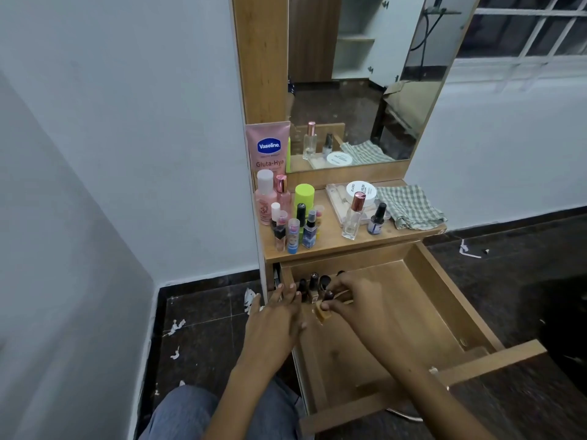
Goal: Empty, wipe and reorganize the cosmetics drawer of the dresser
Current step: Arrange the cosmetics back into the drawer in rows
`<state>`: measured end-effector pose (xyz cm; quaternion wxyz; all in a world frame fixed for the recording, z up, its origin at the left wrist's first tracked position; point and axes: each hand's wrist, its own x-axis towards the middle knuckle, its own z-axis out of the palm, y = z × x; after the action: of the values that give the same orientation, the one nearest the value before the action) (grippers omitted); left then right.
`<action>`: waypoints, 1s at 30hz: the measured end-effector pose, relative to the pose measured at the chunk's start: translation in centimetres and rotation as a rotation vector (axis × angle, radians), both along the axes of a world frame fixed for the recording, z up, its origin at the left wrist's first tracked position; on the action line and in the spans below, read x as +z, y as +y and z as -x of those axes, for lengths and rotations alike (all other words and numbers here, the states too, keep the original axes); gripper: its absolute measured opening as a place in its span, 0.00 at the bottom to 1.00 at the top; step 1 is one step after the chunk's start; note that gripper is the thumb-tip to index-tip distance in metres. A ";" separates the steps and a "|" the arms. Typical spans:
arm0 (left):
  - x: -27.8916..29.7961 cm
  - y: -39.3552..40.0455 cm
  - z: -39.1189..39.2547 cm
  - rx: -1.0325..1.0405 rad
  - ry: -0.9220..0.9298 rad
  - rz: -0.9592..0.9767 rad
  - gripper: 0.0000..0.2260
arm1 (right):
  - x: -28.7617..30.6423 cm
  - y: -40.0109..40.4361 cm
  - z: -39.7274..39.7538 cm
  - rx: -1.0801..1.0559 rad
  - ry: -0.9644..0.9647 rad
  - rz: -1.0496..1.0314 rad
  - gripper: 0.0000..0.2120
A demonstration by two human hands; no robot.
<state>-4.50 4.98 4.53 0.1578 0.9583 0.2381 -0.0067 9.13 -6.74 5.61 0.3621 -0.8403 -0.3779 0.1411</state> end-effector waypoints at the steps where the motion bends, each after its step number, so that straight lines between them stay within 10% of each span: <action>1: -0.1 0.0 0.1 0.006 -0.012 0.012 0.24 | -0.8 0.6 0.1 0.020 -0.013 0.022 0.09; 20: 0.2 0.4 -0.1 -0.018 -0.039 -0.016 0.23 | 1.8 2.5 0.1 -0.002 -0.134 -0.018 0.09; 30: 1.6 0.6 -1.8 0.131 -0.677 -0.186 0.12 | 5.8 6.4 -1.4 -0.189 -0.398 -0.269 0.16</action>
<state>-2.68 5.56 6.12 0.1398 0.8992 0.2330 0.3430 10.55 -0.34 11.45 0.4007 -0.8275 -0.3768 -0.1131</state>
